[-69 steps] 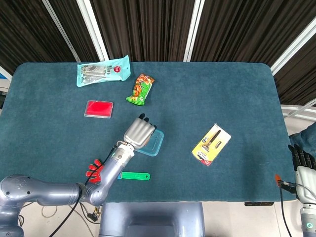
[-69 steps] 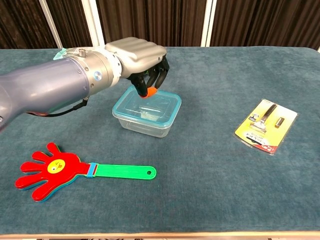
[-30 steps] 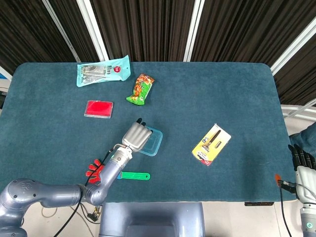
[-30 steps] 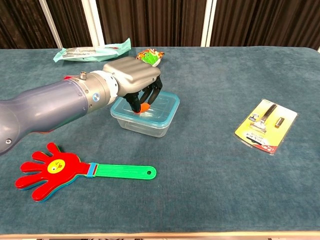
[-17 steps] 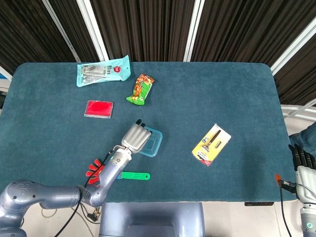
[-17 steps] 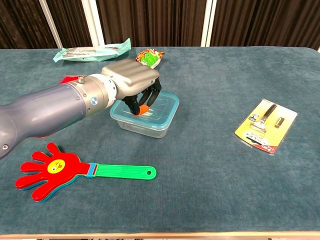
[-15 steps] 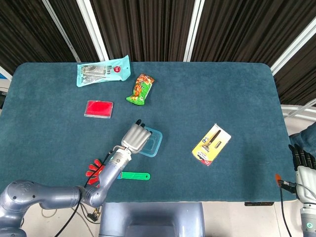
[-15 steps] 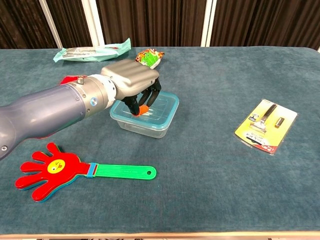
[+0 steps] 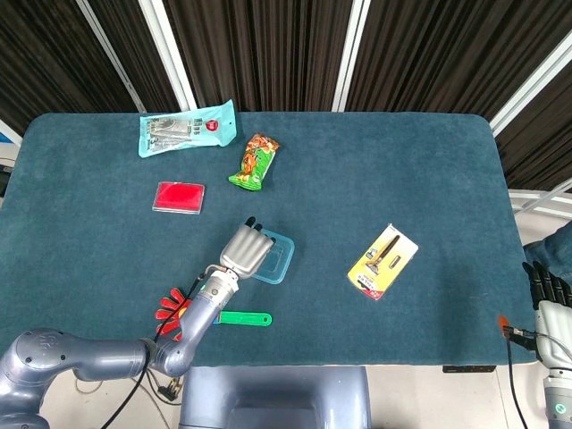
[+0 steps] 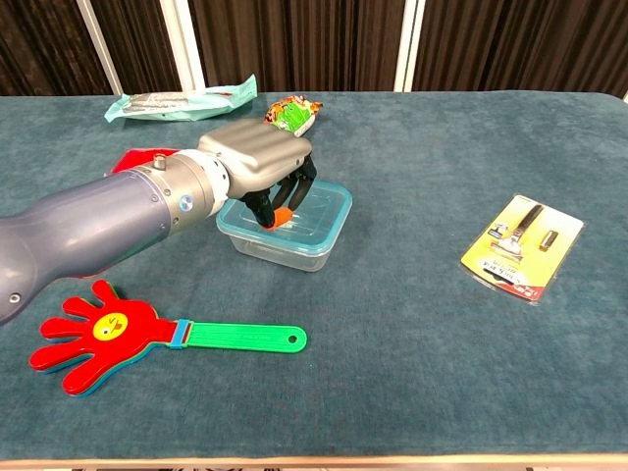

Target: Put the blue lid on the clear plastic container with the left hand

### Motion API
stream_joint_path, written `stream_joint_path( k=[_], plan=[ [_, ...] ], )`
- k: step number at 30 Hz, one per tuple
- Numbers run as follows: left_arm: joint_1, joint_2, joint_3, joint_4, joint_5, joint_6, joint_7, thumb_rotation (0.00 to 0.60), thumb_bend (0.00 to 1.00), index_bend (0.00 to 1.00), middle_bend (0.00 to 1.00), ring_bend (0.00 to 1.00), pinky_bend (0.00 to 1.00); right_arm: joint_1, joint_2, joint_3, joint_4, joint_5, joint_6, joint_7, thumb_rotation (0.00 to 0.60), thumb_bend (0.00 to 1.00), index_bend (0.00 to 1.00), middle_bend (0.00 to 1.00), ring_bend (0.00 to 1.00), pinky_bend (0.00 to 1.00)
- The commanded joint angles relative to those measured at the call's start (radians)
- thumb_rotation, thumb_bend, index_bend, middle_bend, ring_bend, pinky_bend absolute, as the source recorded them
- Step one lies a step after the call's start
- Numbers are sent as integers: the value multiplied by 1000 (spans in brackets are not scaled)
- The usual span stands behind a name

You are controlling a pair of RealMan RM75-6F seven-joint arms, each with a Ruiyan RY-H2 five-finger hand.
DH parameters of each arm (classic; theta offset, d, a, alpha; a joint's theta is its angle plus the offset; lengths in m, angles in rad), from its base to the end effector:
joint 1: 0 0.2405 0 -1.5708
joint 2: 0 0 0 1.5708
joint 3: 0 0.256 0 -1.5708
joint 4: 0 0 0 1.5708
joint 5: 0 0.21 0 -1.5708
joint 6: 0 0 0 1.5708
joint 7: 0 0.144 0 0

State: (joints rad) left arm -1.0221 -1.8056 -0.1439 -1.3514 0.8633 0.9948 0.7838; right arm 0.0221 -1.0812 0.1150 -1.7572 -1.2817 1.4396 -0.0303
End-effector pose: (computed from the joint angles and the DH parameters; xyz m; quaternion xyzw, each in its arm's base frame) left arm -0.0606 0.3459 -0.0932 -0.8208 -0.2374 -0.3031 0.4221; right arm -0.3213 -0.1697 0.1699 0.4985 -0.4723 0.3614 0.6307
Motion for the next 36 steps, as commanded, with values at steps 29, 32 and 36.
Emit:
stream_joint_path(
  k=[29,32,36],
  plan=[
    [22,26,-26,66,6,-90,-111,600,590,651,606,362,265,0,-1,2,-1,6,-1,-4,600,338,0,14,0,0],
    [24,27,-26,70,10,-95,-122,600,591,651,607,362,265,0,-1,3,-1,6,-1,-3,600,338,0,14,0,0],
    [27,28,-22,74,13,-99,-128,600,590,651,607,362,265,0,-1,3,-1,6,0,-2,600,337,0,14,0,0]
  ],
)
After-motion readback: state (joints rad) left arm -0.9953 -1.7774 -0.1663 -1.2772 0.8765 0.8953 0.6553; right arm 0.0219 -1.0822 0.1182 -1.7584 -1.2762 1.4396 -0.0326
